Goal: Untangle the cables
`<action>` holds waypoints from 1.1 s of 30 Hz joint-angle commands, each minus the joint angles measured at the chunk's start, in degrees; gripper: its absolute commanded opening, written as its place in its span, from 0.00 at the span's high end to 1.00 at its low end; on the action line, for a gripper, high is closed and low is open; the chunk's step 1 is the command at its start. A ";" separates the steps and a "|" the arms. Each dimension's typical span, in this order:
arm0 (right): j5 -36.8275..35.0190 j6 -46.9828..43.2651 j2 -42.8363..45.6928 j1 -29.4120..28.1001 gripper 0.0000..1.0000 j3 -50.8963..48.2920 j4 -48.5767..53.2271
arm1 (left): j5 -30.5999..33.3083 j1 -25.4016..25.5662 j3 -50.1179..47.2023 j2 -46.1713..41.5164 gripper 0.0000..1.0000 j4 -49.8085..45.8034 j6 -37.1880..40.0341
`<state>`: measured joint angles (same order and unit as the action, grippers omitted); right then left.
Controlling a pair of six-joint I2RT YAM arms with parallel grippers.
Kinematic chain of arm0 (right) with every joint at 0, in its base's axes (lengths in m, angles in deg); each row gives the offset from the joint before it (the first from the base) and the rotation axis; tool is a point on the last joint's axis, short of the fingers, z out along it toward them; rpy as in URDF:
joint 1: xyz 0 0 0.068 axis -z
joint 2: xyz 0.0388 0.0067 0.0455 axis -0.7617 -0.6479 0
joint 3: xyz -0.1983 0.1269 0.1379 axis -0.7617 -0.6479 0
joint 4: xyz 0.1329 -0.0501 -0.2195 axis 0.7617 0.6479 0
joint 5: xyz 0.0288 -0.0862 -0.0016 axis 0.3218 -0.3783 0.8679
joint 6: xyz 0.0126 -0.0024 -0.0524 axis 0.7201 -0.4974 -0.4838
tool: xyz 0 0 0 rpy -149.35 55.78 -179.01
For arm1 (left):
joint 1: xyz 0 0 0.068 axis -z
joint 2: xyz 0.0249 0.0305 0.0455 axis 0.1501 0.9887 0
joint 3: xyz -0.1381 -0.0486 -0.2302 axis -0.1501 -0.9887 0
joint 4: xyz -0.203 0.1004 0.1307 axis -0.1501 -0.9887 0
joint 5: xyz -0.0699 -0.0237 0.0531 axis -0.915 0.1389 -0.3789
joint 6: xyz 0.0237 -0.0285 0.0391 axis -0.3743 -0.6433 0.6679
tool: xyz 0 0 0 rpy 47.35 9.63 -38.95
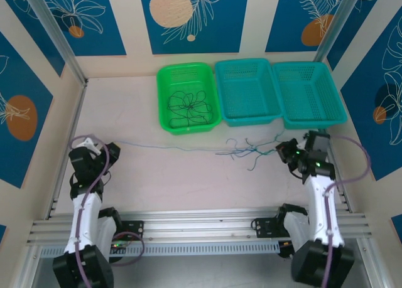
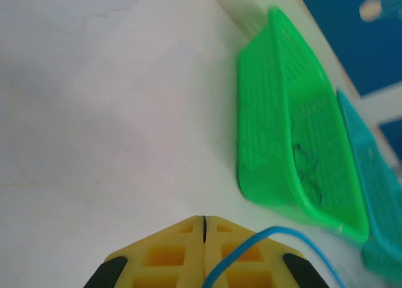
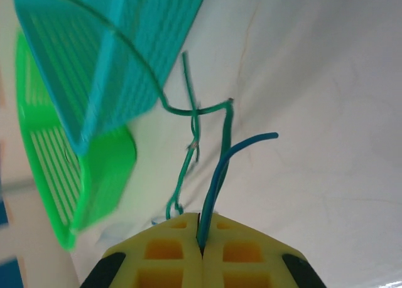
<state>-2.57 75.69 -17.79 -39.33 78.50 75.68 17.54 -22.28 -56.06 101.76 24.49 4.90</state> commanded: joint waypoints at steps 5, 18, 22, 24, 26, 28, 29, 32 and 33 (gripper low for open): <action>-4.55 -0.01 -5.11 -12.85 1.00 -1.17 -4.77 | 10.52 17.35 0.53 -1.00 0.47 -0.63 9.42; -2.33 -1.80 -2.51 -16.88 1.00 5.74 -2.48 | 4.12 29.72 5.18 -5.21 0.24 6.61 13.60; -2.77 2.01 -4.18 -18.48 1.00 8.57 0.34 | 8.67 46.49 5.59 4.76 0.25 13.97 22.46; -3.82 5.94 -4.47 -18.87 1.00 9.47 2.30 | 9.56 52.04 6.14 11.56 0.25 17.35 26.18; -4.92 12.35 -4.02 -19.07 1.00 9.42 3.25 | 9.08 55.23 6.48 19.20 0.25 22.49 27.38; -6.15 19.51 -4.14 -19.14 1.00 9.83 5.08 | 8.27 57.71 7.88 26.93 0.25 26.38 28.20; -6.73 21.96 -4.32 -19.29 1.00 10.35 6.21 | 8.27 58.78 8.94 30.24 0.26 27.14 29.09; -6.54 25.89 -5.48 -20.02 1.00 12.15 7.85 | 9.05 61.67 13.27 39.61 0.26 28.66 31.64; -6.63 26.78 -5.83 -20.41 1.00 12.68 8.13 | 9.00 62.43 14.41 42.62 0.27 30.27 32.42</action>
<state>-8.52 94.81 -22.97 -58.83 88.18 80.79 26.35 38.17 -45.61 139.74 47.51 32.77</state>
